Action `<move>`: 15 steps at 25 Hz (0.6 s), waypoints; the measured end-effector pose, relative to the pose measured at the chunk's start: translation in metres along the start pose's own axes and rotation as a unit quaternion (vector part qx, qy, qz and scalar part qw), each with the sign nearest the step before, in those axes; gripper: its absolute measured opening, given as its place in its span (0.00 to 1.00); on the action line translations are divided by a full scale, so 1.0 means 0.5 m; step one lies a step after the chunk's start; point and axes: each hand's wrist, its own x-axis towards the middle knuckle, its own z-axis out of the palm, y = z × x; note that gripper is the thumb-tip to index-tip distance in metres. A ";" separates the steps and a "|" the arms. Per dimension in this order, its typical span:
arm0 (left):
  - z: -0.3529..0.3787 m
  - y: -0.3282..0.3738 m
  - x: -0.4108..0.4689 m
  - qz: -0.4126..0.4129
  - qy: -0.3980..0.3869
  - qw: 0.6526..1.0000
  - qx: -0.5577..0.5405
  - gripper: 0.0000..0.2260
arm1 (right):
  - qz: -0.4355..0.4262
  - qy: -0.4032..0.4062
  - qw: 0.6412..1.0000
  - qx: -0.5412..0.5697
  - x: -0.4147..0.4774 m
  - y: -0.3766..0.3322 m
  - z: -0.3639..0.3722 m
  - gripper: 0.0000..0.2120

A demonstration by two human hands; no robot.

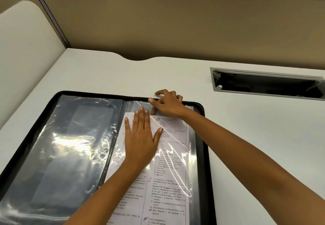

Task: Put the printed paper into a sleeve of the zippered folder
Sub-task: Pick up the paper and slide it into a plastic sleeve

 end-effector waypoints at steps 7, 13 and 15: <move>-0.014 -0.007 -0.005 0.020 0.008 0.997 -0.073 0.30 | -0.086 0.213 0.973 -0.018 -0.122 0.007 0.057 0.20; -0.031 -0.010 -0.117 0.047 0.051 0.985 -0.158 0.21 | -0.040 0.203 0.977 0.047 -0.329 0.012 0.163 0.22; -0.028 -0.009 -0.167 0.064 0.050 0.985 -0.154 0.21 | -0.031 0.217 0.975 0.042 -0.382 0.008 0.190 0.21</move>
